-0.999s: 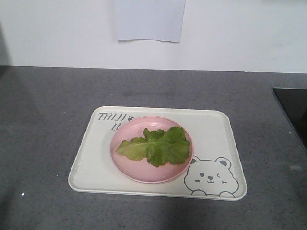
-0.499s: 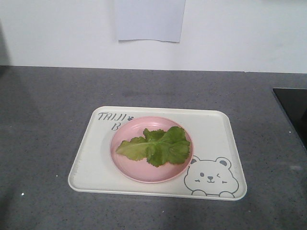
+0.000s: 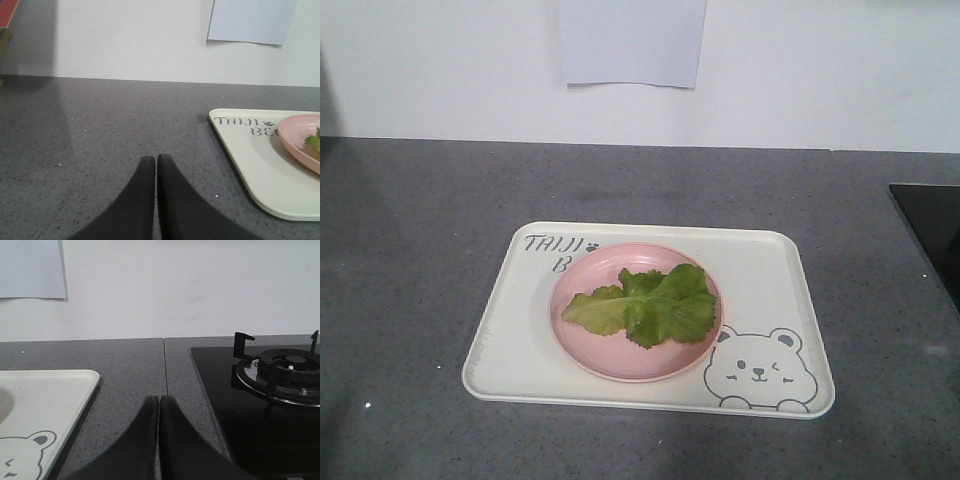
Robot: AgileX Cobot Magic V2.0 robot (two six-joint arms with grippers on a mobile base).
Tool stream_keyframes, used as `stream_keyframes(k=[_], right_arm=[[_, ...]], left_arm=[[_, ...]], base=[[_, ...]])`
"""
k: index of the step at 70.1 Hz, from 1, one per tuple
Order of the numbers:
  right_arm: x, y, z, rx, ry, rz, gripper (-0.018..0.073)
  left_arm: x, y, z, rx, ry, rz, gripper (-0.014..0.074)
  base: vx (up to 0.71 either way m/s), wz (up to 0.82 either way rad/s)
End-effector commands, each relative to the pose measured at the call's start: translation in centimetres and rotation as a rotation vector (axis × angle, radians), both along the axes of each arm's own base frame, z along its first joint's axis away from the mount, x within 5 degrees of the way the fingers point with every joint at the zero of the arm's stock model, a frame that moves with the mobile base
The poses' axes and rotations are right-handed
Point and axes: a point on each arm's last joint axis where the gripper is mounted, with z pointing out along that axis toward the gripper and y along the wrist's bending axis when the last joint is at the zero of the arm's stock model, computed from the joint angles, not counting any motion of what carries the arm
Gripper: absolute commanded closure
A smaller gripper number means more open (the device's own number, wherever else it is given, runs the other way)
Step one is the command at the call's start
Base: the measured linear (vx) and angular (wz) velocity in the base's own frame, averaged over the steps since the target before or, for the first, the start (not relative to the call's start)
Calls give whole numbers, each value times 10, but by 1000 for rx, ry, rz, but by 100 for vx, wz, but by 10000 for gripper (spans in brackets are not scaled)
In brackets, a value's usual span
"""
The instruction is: Transfer vegetables to tray and serve
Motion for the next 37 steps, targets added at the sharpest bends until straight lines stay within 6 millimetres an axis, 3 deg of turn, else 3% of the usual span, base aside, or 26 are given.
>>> stream_keyframes(k=[1, 37], right_arm=[[0, 0, 1, -30, -56, -3, 565], [0, 0, 1, -29, -55, -3, 565]], left_arm=[[0, 0, -1, -7, -63, -6, 603], [0, 0, -1, -7, -63, -6, 603]], base=[[0, 0], [0, 0]])
